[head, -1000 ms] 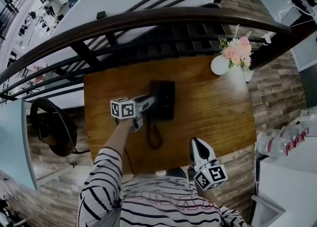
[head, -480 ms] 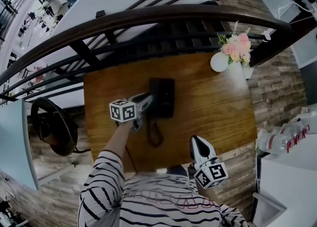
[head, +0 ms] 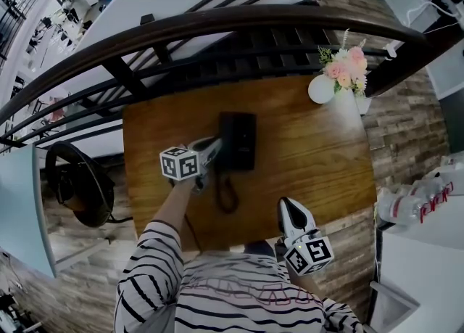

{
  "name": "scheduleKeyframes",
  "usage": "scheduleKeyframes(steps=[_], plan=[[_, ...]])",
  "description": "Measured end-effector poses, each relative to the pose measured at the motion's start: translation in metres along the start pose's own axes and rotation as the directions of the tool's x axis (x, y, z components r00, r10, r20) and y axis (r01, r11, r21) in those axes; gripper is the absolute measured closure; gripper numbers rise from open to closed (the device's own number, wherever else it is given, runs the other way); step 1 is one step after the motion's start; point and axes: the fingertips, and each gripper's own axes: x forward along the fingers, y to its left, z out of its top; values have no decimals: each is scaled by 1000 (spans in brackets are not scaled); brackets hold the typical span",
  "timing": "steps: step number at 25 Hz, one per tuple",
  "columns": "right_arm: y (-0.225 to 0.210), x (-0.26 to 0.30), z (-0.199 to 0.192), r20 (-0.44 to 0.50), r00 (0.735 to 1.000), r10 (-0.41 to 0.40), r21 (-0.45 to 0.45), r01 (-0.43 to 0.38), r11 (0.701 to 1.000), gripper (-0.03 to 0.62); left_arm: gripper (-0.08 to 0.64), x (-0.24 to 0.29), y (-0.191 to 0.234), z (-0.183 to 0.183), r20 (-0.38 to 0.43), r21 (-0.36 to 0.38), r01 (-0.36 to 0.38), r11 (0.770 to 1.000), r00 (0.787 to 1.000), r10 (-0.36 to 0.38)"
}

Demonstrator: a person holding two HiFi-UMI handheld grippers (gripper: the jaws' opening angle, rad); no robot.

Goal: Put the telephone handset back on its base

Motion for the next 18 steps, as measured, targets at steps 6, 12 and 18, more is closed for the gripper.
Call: scheduleKeyframes(steps=[6,12,18], plan=[[-1,-1,-1,0,1000,7,-7,-7,1000,592,523,1,-1,1,11,-21,12,1000,1000,-12],[2,4,-2,-6,1000,13,-4,-13,1000,592,522,2,1,3,25,-32,19,999,1000,-18],[4,9,0,-3,1000,22,-5,-22,1000,592,520,2,2,4,30,-42,30,999,999,-28]])
